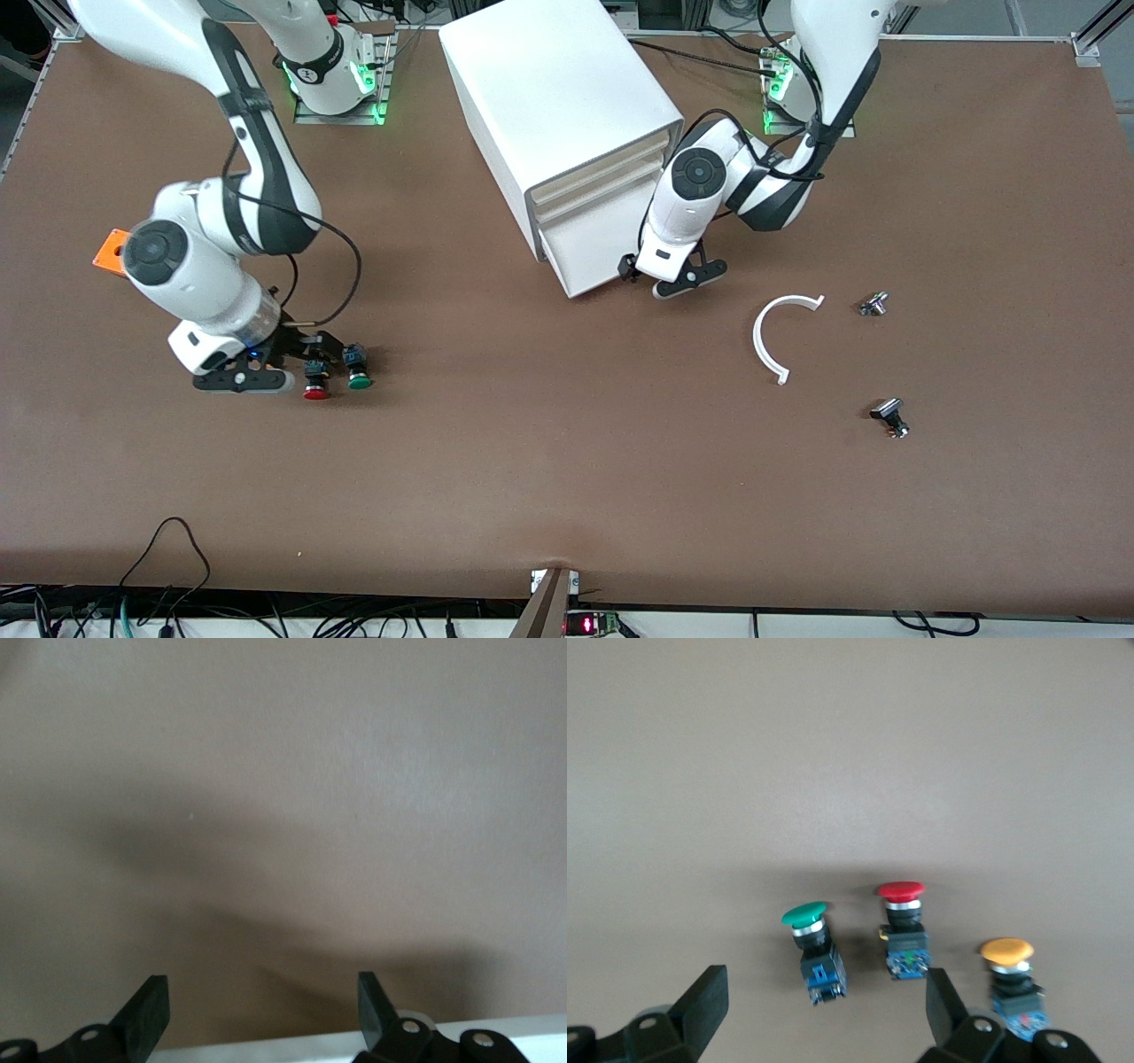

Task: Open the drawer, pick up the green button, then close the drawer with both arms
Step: 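Push the drawer shut with the left gripper while the right gripper withdraws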

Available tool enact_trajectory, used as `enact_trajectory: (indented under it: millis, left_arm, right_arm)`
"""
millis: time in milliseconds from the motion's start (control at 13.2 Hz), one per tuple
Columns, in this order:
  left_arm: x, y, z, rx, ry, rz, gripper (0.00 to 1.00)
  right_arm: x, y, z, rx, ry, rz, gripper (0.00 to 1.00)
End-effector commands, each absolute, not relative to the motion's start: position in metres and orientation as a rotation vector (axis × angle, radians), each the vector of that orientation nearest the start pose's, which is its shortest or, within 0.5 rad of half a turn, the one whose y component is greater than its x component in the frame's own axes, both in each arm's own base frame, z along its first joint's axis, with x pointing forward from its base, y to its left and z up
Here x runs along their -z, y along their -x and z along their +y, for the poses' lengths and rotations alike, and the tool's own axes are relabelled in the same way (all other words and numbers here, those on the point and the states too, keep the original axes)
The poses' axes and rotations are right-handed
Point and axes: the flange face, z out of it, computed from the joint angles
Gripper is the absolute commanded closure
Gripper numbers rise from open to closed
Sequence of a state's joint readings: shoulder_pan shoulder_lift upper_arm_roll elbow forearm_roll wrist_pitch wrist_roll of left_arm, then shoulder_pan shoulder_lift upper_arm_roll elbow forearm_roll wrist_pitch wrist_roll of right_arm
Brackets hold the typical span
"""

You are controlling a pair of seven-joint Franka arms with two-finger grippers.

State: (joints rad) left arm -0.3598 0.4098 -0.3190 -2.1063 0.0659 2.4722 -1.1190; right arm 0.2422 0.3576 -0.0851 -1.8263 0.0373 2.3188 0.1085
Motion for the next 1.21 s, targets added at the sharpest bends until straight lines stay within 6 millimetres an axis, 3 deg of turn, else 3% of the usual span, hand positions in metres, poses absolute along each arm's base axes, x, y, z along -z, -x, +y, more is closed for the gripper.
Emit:
enact_trajectory:
  millis: [0,378,681,1134]
  left_arm:
    - [-0.233,-0.433,-0.371,-0.143,3.097,-0.624,0.05]
    - [-0.230,-0.412,-0.388,-0.187,3.107,-0.591,0.05]
    - [-0.230,-0.397,-0.397,-0.345,3.089,-0.706,0.04]
    - [-0.229,-0.385,-0.404,-0.436,3.063,-0.729,0.02]
  right_arm:
    - [-0.405,-0.633,0.092,0.265,3.098,-0.166,0.01]
    - [-0.497,-0.612,0.064,0.216,3.097,-0.081,0.01]
    - [-0.566,-0.588,0.058,0.131,3.094,-0.069,0.01]
    - [-0.622,-0.561,0.047,-0.029,3.134,0.009,0.01]
